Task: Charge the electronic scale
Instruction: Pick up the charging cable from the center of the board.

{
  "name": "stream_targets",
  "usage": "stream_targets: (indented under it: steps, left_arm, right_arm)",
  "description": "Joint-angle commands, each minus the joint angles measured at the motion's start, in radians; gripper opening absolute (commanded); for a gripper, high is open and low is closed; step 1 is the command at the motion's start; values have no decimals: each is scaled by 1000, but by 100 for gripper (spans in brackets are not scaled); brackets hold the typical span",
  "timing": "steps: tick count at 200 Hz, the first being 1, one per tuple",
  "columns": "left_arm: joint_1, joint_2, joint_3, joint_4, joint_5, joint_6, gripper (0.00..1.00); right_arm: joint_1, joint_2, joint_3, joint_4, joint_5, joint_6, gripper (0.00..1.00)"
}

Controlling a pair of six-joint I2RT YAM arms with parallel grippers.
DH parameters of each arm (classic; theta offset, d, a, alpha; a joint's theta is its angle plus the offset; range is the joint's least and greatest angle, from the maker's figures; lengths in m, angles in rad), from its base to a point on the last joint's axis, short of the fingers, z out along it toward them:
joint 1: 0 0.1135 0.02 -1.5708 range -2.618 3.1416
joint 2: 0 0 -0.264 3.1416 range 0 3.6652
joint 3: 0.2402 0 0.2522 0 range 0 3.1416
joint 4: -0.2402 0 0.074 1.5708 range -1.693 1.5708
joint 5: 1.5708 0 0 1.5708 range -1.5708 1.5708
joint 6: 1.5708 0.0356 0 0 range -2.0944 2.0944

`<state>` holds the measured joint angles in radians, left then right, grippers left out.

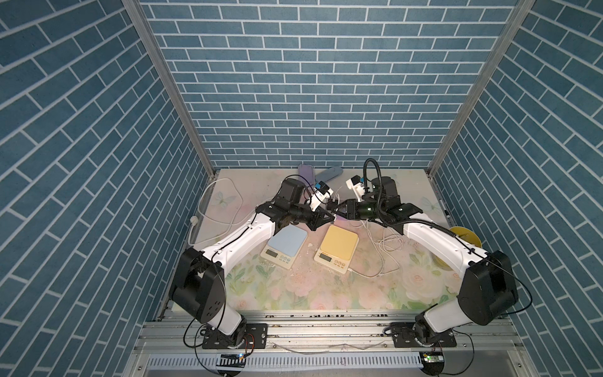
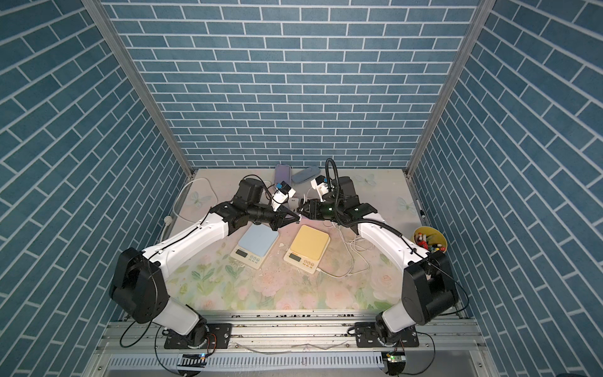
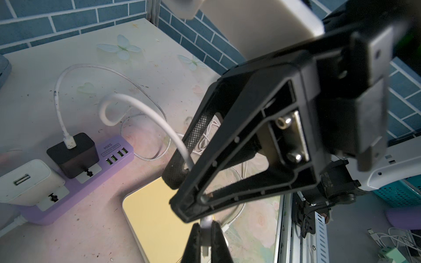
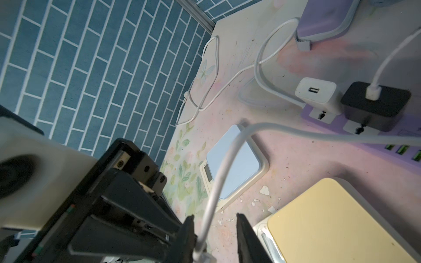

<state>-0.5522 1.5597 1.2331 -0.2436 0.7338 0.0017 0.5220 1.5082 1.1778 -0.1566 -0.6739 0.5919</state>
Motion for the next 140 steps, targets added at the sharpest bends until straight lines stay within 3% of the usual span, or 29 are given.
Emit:
stream_targets:
  steps: [1,26,41,55,69,80,140]
  left_arm:
    - [1,-7,28,-26,11,24,0]
    - [0,-6,25,-17,5,23,0]
    - [1,-12,12,-1,-5,21,9]
    - [2,-22,-8,31,-12,17,20]
    - [5,-37,-38,74,-20,9,41]
    - [11,-53,-75,135,-18,-11,49]
    - [44,-45,-202,429,71,-167,49]
  right_arm:
    - [7,12,36,6,-38,16,23]
    - [10,11,34,5,-26,27,0]
    - [9,4,33,5,5,44,0]
    - [9,-3,30,13,26,70,0]
    - [7,-15,24,25,58,109,0]
    - [6,-26,12,43,86,148,0]
    - [-11,-72,-72,222,125,340,0]
